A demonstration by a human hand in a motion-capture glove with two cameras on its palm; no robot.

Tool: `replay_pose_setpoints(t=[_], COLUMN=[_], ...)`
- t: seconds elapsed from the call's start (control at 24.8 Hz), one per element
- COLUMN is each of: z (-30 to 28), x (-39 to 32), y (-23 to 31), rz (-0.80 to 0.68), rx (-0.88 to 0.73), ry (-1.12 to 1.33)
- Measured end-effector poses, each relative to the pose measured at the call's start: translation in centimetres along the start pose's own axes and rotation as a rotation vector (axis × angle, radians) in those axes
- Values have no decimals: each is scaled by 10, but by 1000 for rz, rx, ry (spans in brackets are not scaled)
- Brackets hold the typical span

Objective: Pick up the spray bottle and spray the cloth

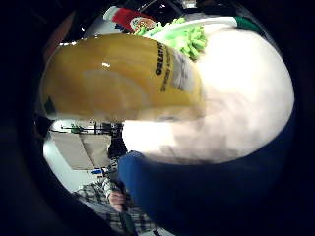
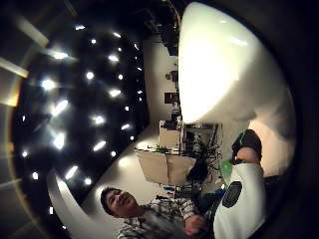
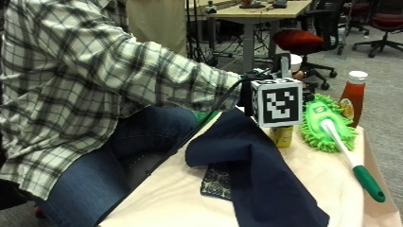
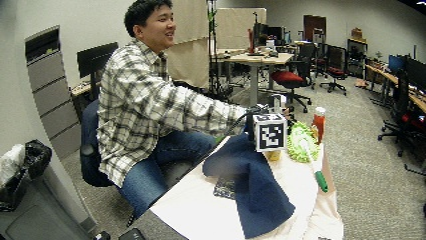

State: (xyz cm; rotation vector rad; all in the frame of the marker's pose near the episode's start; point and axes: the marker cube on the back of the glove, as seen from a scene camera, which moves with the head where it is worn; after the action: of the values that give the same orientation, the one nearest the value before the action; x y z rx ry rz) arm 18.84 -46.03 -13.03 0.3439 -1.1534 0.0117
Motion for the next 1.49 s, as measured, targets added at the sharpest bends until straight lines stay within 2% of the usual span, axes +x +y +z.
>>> replay_pose_setpoints(t=[0.36,0.64,1.09,1.49], z=[-27,-55,-106,-100], x=[-12,-24,-44,-40], y=[32,86,254,393], rz=[-48,-60,-40,106], rx=[-27,-56,-63,77], ry=[282,494,1070,1282])
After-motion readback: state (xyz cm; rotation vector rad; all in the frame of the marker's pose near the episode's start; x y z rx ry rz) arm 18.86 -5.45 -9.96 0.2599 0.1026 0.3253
